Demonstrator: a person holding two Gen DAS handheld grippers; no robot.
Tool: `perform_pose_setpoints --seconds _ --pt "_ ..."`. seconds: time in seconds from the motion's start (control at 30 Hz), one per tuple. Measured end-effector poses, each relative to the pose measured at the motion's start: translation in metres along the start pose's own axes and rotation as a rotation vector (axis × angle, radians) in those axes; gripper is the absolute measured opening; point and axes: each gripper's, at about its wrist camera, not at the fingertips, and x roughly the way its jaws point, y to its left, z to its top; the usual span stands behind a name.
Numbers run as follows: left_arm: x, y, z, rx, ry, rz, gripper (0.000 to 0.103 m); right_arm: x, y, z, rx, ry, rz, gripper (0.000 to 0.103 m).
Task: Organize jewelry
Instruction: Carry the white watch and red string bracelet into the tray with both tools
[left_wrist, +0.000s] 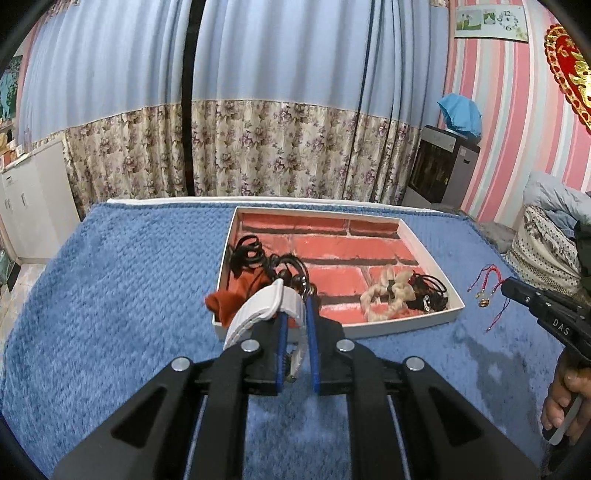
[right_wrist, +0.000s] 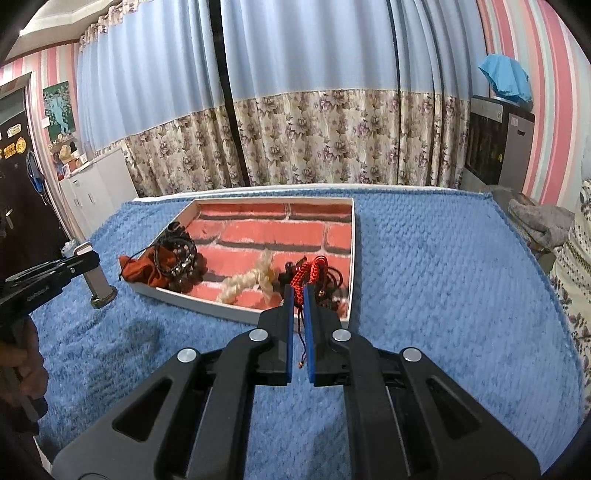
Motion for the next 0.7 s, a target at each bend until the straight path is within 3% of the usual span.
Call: perform_pose_setpoints --seconds 0.7 --pt "0.061 0.010 0.066 0.044 -0.023 -0.067 0.010 0.066 -0.005 0.050 -0.006 -0.013 0.021 0.006"
